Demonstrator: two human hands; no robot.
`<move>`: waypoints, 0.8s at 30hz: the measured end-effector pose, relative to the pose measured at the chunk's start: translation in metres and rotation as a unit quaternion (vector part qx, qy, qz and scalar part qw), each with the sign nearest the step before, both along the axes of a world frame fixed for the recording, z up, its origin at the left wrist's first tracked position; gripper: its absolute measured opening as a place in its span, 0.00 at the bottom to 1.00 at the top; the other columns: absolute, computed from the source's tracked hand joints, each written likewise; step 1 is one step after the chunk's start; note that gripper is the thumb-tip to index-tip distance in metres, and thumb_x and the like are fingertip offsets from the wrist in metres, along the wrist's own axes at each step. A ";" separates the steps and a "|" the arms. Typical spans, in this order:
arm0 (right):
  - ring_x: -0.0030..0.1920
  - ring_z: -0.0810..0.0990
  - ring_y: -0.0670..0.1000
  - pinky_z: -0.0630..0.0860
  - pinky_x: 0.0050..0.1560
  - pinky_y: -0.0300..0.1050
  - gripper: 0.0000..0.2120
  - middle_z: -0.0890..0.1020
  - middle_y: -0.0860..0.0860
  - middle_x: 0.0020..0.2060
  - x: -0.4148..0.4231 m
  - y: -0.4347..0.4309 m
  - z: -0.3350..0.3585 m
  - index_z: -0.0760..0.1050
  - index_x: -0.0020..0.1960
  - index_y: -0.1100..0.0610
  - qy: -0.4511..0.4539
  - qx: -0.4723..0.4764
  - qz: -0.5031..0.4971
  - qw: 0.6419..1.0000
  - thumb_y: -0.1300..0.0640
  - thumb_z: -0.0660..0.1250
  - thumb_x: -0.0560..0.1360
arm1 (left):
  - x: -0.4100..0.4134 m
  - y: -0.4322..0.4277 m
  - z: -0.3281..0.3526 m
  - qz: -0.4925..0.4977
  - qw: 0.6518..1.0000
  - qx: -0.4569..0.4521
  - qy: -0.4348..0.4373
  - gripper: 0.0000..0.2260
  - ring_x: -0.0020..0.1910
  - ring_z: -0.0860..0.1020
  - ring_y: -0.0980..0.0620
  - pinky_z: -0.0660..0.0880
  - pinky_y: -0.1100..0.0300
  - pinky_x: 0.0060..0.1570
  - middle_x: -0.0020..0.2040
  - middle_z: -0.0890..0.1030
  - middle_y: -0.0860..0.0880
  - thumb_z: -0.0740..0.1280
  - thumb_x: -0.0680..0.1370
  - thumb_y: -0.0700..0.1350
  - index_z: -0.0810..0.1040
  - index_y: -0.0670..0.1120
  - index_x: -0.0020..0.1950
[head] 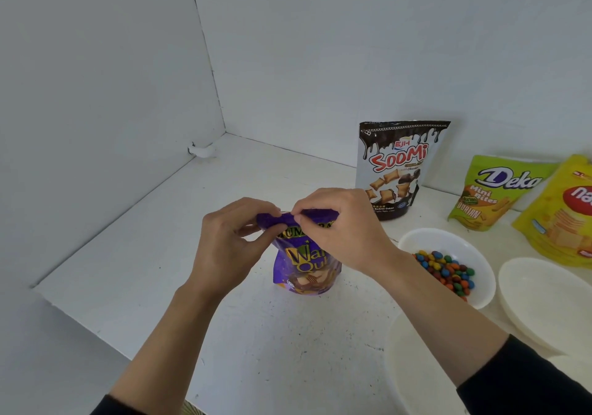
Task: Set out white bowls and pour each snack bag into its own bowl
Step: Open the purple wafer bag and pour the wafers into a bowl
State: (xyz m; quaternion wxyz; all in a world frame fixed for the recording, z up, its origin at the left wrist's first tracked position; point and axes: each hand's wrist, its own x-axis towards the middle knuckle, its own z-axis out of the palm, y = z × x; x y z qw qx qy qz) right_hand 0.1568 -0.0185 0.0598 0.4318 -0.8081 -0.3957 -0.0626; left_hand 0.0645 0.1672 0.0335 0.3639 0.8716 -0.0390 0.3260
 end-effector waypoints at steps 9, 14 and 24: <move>0.49 0.83 0.45 0.83 0.49 0.45 0.08 0.87 0.46 0.47 0.000 0.003 -0.002 0.86 0.52 0.52 -0.001 -0.013 0.028 1.000 0.61 0.74 0.74 | 0.002 0.002 0.010 0.000 0.997 -0.031 0.074 0.08 0.45 0.84 0.53 0.82 0.66 0.46 0.45 0.83 0.56 0.78 0.73 0.42 0.82 0.46 0.49; 0.45 0.82 0.46 0.79 0.53 0.56 0.06 0.84 0.43 0.43 -0.003 0.015 -0.005 0.85 0.45 0.51 -0.020 -0.044 0.016 0.999 0.60 0.72 0.72 | 0.005 0.004 0.017 -0.016 0.996 -0.037 0.085 0.07 0.42 0.85 0.52 0.81 0.67 0.41 0.42 0.84 0.53 0.79 0.72 0.40 0.82 0.44 0.45; 0.47 0.81 0.46 0.71 0.60 0.52 0.07 0.85 0.43 0.44 -0.008 0.015 -0.008 0.81 0.49 0.51 -0.047 -0.037 0.009 0.998 0.61 0.73 0.73 | 0.006 0.008 0.014 -0.041 0.993 -0.040 0.100 0.05 0.45 0.83 0.50 0.82 0.58 0.42 0.45 0.84 0.51 0.77 0.73 0.39 0.86 0.44 0.48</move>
